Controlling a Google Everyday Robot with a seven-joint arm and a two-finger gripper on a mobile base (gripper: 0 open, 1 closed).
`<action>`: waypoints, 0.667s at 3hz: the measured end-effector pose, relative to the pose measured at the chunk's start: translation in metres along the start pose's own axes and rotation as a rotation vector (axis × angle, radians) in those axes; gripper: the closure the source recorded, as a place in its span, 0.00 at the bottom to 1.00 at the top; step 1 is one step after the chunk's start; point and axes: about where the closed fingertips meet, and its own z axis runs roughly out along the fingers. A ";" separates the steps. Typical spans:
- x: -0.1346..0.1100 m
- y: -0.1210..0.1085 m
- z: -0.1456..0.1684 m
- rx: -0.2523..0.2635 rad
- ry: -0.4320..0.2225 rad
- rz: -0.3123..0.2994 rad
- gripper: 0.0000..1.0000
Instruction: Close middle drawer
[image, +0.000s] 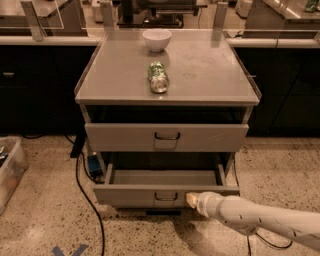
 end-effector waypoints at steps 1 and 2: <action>-0.012 -0.003 0.004 0.024 -0.041 0.011 1.00; -0.046 -0.013 0.011 0.084 -0.136 0.025 1.00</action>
Offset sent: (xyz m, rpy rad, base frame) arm 0.0929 -0.0088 0.0477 0.0043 -0.2308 -0.2215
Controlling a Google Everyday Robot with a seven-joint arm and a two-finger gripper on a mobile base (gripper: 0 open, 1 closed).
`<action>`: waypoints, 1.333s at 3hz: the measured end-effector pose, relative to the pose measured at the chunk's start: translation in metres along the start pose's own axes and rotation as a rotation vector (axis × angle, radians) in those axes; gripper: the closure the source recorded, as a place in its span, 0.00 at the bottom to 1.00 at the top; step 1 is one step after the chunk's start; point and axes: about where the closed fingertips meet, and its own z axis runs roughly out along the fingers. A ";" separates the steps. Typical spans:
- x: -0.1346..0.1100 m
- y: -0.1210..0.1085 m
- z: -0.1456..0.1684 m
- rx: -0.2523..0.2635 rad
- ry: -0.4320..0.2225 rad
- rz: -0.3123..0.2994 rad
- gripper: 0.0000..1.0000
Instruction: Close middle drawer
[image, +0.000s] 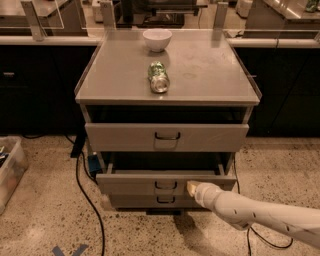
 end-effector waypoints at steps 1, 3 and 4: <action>0.000 0.000 0.000 0.000 0.000 0.001 1.00; -0.014 -0.024 0.007 0.036 -0.022 0.157 1.00; -0.014 -0.024 0.007 0.035 -0.021 0.157 1.00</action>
Offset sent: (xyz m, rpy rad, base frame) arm 0.0271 -0.0388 0.0025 0.1263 0.0650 -0.1764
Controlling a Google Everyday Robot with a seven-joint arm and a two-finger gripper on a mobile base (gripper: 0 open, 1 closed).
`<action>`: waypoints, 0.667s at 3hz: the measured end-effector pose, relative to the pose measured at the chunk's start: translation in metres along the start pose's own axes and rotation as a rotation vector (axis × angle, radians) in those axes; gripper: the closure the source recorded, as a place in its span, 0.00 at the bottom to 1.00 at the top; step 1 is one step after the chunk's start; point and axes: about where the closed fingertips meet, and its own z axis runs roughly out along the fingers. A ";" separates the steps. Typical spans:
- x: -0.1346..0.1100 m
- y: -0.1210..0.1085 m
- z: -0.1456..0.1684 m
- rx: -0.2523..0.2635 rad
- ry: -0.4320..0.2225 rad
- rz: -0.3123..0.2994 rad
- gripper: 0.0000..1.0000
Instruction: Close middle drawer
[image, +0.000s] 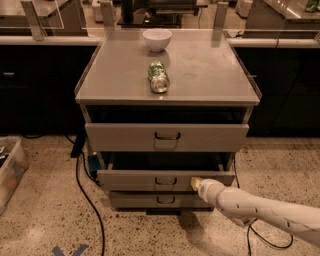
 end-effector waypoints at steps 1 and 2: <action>0.000 0.005 0.001 -0.021 0.051 -0.042 1.00; -0.026 0.001 0.034 0.010 0.078 -0.076 1.00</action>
Offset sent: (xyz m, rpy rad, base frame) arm 0.0645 -0.0043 0.0087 -0.1172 0.0897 0.1008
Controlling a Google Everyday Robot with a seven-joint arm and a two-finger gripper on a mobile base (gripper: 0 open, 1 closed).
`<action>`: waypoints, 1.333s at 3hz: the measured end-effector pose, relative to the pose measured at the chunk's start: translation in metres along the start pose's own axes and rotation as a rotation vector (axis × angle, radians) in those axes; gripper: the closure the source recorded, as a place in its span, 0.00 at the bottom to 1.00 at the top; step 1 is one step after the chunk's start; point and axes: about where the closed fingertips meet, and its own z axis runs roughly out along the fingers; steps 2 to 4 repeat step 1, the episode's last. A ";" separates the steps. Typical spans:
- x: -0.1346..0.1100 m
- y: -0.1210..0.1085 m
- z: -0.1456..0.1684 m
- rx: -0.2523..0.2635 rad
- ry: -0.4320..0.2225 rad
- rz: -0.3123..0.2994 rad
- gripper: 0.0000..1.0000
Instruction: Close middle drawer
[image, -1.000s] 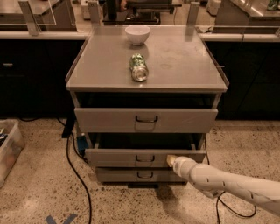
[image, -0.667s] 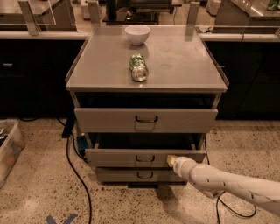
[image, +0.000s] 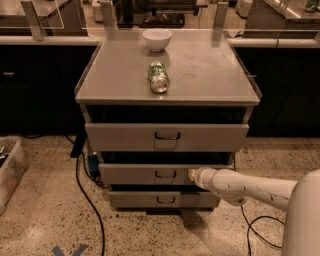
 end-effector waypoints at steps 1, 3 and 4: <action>0.000 0.000 0.000 0.000 0.000 0.000 1.00; 0.000 0.000 0.000 0.000 0.000 0.000 1.00; 0.000 0.000 0.000 0.000 0.000 0.000 1.00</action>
Offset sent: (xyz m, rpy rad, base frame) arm 0.0000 0.0000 0.0000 0.0000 0.0000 0.0000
